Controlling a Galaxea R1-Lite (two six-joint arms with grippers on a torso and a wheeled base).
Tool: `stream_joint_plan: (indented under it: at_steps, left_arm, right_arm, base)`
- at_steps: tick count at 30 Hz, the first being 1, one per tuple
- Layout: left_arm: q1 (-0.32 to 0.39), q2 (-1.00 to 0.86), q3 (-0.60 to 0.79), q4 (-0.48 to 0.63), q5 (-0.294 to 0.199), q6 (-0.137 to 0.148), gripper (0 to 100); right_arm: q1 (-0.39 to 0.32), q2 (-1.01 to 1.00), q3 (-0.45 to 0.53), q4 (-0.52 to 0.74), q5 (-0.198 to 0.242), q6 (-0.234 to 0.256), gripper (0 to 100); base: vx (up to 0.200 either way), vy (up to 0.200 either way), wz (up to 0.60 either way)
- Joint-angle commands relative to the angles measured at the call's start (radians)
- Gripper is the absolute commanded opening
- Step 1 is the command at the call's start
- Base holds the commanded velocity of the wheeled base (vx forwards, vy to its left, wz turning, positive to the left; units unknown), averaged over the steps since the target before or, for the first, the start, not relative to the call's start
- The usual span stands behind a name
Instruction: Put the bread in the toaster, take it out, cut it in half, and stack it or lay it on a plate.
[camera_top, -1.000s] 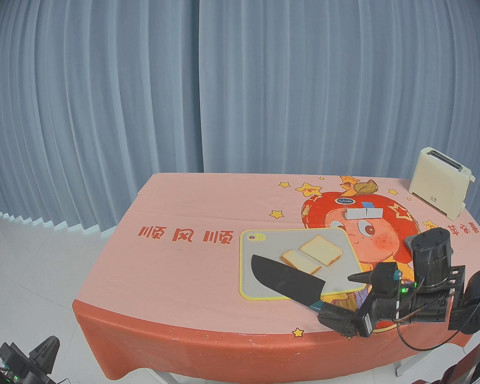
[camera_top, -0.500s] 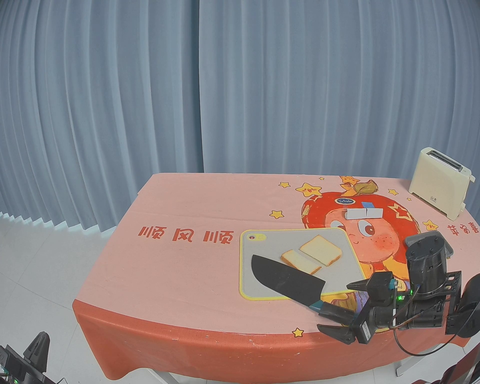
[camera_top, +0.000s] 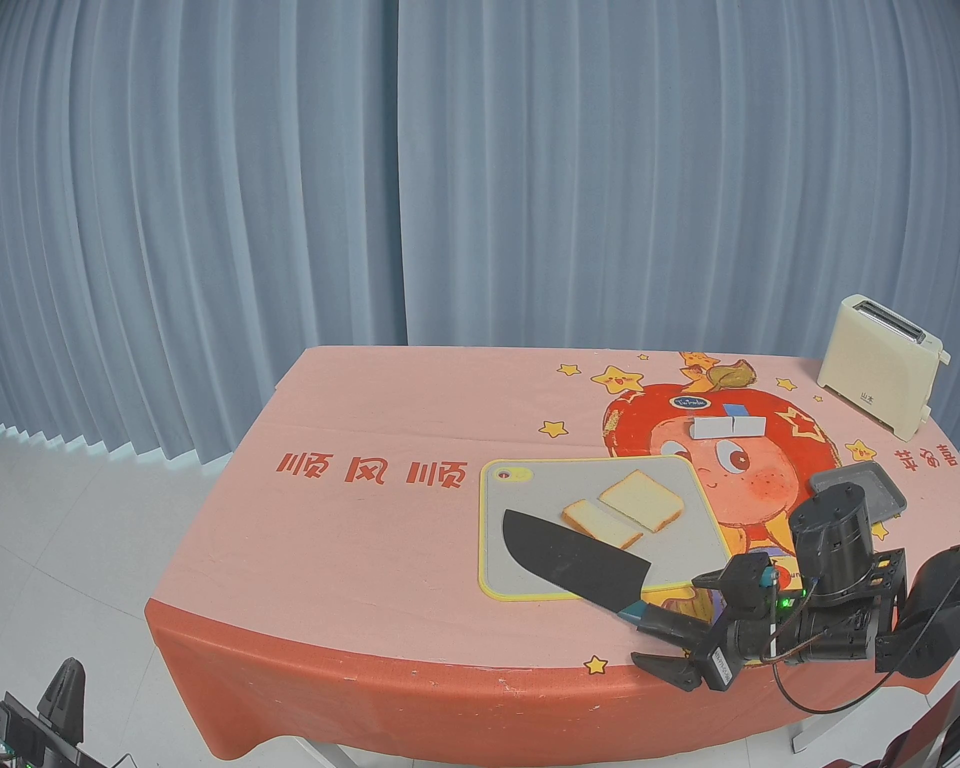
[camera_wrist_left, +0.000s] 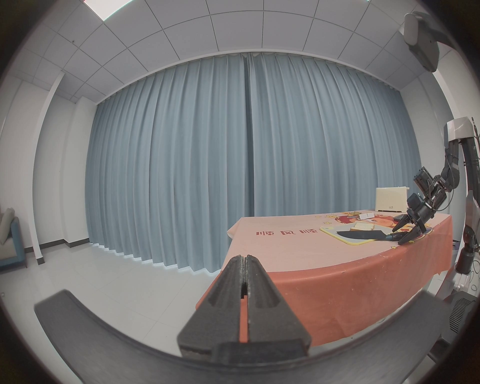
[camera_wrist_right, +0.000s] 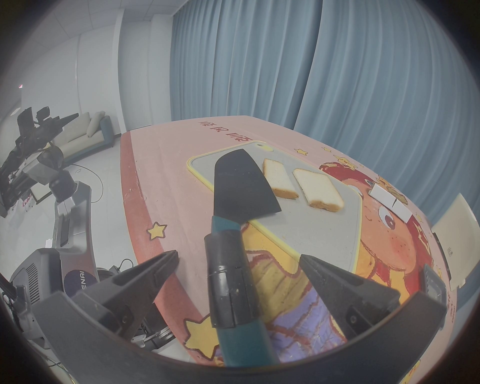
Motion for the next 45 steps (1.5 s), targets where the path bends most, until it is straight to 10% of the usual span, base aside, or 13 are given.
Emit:
stream_joint_plan:
  at_steps: [1,3,4,31,45]
  left_arm:
    - [0.002,-0.006,0.018,-0.001,-0.001,-0.002,0]
    - [0.002,-0.006,0.018,-0.001,-0.002,-0.004,0]
    - [0.002,-0.006,0.018,-0.001,-0.004,-0.004,0]
    - [0.002,-0.006,0.018,-0.001,-0.004,-0.004,0]
    - [0.002,-0.006,0.018,-0.001,-0.004,-0.006,0]
  right_arm:
    - [0.008,0.014,0.007,0.003,-0.007,-0.001,100]
    - [0.008,0.02,0.009,0.003,-0.011,-0.001,100]
    - [0.008,0.024,0.013,0.002,-0.011,-0.001,0]
    - [0.009,-0.09,0.004,-0.014,-0.019,0.024,0]
    - [0.025,-0.138,-0.028,-0.015,-0.002,0.219,0]
  base:
    - [0.0,0.0,0.0]
    - [0.0,0.0,0.0]
    - [0.0,0.0,0.0]
    - [0.0,0.0,0.0]
    - [0.0,0.0,0.0]
